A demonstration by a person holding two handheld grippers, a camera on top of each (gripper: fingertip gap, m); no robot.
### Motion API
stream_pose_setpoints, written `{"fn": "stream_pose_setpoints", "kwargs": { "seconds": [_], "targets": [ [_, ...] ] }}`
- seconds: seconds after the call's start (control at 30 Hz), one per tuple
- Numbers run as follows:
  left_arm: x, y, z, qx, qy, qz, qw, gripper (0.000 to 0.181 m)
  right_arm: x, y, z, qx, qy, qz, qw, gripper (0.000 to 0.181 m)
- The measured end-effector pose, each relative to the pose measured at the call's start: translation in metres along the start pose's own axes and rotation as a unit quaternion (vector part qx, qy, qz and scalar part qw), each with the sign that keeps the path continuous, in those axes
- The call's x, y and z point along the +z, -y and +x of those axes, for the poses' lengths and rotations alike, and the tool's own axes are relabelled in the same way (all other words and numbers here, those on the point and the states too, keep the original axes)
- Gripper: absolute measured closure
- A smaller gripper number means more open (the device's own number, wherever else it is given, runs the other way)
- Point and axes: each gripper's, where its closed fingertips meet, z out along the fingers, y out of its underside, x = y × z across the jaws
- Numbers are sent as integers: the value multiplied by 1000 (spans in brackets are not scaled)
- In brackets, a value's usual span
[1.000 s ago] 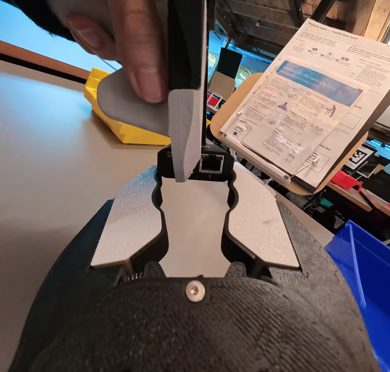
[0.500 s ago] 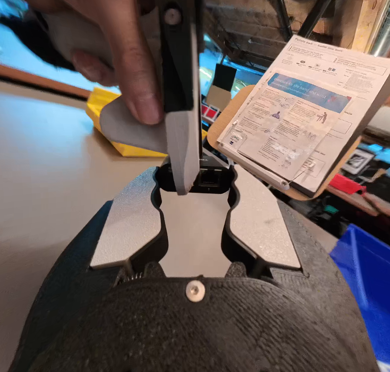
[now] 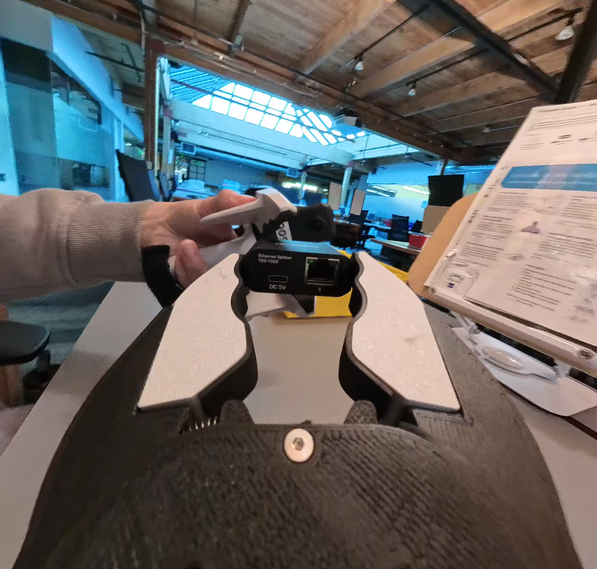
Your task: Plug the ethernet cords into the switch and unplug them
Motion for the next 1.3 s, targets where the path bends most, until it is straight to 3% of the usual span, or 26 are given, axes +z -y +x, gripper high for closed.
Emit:
{"fn": "stream_pose_setpoints", "kwargs": {
  "seconds": [0.1, 0.2, 0.37, 0.5, 0.7, 1.3],
  "targets": [
    [2, -9, -4, -20, -48, 8, 999, 153, 0, -8, -4, -15, 8, -12, 1000, 119],
    [0, -9, -21, -7, -16, 45, 999, 154, -4, -23, -3, -37, 27, -54, 997, 119],
    [-7, -16, -41, -2, 54, 45, 998, 158, -13, -52, -7, -67, 66, -142, 985, 120],
    [-12, -13, -46, 3, 114, 33, 993, 158, -10, -51, -9, -30, 65, -124, 990, 118],
    [-8, -9, -48, 36, 177, 35, 983, 158, -6, -70, 0, -53, 25, -175, 983, 119],
    [-5, -2, -60, 20, 167, 83, 982, 158, -8, -78, 10, -17, -15, -140, 990, 119]
  ]
}}
